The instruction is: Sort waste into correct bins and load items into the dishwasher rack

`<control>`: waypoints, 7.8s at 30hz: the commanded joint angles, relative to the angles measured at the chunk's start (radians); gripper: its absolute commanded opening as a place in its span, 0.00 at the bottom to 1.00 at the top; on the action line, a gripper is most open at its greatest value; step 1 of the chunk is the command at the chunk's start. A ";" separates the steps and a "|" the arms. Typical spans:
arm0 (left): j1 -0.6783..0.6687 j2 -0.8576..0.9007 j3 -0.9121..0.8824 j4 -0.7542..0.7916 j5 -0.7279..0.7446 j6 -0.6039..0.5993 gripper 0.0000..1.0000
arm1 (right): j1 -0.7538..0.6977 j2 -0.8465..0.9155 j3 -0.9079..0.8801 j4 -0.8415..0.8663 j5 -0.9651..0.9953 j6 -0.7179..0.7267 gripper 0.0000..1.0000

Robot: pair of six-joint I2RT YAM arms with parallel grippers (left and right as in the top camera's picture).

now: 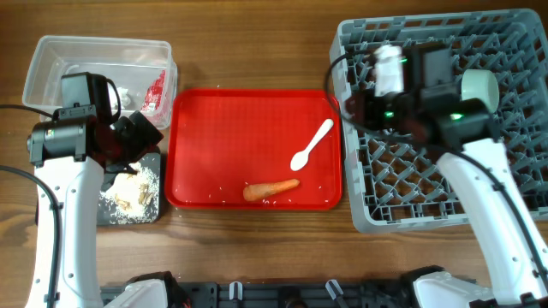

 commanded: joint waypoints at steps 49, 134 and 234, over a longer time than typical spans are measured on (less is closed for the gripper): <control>-0.004 -0.005 0.003 0.002 0.005 -0.005 1.00 | 0.361 0.589 0.001 0.060 0.185 0.762 0.20; -0.870 0.607 -0.051 0.246 0.015 0.579 0.56 | -0.510 -0.153 -0.142 -0.252 0.137 0.122 0.71; -0.395 -0.336 -0.324 0.172 0.064 0.282 1.00 | -0.087 -0.425 -0.372 0.008 0.103 0.043 0.97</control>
